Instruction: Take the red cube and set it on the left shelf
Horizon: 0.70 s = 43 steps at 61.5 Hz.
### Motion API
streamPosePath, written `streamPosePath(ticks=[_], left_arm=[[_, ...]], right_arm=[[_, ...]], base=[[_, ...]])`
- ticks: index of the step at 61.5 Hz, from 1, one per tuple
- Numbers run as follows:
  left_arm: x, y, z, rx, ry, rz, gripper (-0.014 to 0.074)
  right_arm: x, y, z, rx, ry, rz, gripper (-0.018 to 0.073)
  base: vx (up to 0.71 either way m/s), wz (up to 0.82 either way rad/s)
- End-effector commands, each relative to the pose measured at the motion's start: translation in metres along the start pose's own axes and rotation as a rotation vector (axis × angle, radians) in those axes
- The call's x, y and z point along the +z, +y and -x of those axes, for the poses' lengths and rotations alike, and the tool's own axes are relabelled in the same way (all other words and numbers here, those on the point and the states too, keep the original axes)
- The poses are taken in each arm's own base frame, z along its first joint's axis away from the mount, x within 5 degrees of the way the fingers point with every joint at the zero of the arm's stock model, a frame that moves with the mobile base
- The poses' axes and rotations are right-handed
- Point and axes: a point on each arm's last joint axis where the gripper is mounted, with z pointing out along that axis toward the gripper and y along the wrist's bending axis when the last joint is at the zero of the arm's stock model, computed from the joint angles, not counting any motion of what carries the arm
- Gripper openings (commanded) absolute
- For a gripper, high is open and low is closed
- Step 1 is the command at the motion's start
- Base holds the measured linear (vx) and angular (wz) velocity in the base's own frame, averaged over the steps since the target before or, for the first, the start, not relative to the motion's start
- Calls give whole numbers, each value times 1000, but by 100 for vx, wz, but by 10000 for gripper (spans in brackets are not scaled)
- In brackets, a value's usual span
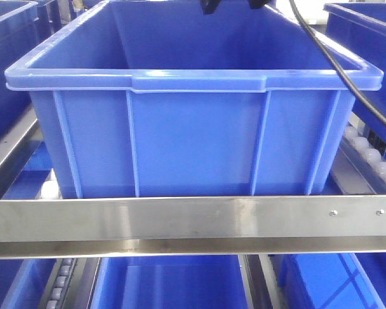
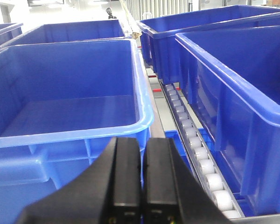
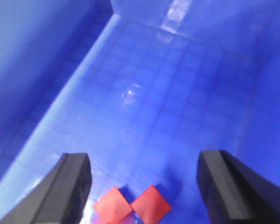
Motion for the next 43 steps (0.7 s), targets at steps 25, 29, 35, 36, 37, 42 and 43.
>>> streamPosePath(ticks=[25,29,35,36,37,42,43], left_arm=[[1,1,0,-5,-54,7,106],[1,1,0,-5,-54,7,106],[1,1,0,-5,-54,7,106],[1,1,0,-5,-54,7,106],[1,1,0,-5,-54,7,106],[1,1,0,-5,-54,7,106],[1,1,0,-5,-54,7,106]], right_arm=[[-124,-27,-22,10,-311,-16,62],[-137,-32,-38,15,-343,-25,61],[-157,-37,-65,21,-385,-39,60],[-160,-37,-71,22,-388,-41,60],[-163,-38,-75,23,-390,-43,60],[-176,-40,-98,27,-404,-57,60],[-178,-40,-102,29,-404,-62,60]], base=[[0,0],[0,0],[0,0],[0,0],[0,0],[0,0],[0,0]])
